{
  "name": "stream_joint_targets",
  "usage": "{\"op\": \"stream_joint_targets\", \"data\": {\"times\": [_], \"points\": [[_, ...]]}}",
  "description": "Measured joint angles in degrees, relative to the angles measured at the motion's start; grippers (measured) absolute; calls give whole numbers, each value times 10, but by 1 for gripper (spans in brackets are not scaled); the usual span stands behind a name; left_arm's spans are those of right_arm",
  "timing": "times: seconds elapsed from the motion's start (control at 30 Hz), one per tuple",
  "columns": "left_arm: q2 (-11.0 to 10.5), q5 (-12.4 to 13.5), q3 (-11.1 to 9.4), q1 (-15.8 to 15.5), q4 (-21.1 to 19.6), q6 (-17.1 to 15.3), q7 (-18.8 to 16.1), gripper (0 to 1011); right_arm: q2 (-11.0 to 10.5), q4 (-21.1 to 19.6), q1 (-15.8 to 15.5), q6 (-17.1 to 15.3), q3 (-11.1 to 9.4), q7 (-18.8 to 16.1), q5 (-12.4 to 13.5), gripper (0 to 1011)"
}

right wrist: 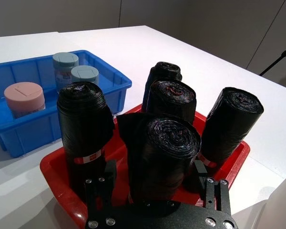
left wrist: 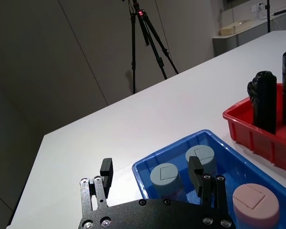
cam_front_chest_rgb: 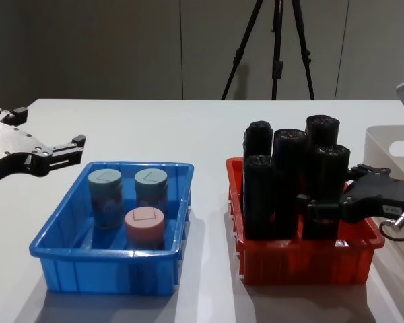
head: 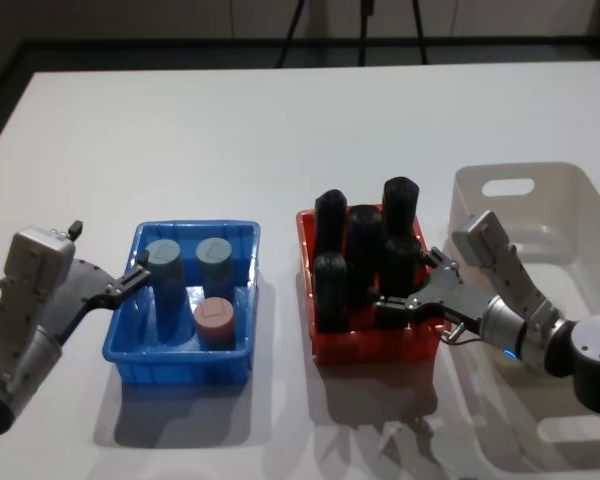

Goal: Pick the cotton swabs from the blue box and place them into the white box.

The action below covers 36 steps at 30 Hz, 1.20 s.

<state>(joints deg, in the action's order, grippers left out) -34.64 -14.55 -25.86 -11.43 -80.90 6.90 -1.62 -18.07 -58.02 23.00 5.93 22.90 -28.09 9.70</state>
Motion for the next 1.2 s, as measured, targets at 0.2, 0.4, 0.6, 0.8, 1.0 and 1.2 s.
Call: {"op": "stream_joint_targets", "data": {"times": [0.2,0.4,0.6,0.8,1.0,1.2], "points": [[0,0,0,0,0,0,0,1001,4,9,6,2,3,-1,-4,1001],[0,0,0,0,0,0,0,1001,5,12,8,2,4,-1,-7,1001],[0,0,0,0,0,0,0,1001,5,12,8,2,4,0,-8,1001],[0,0,0,0,0,0,0,1001,5,12,8,2,4,0,-7,1001],[0,0,0,0,0,0,0,1001,5,12,8,2,4,0,-7,884],[0,0,0,0,0,0,0,1001,5,12,7,2,4,0,-7,747]]}}
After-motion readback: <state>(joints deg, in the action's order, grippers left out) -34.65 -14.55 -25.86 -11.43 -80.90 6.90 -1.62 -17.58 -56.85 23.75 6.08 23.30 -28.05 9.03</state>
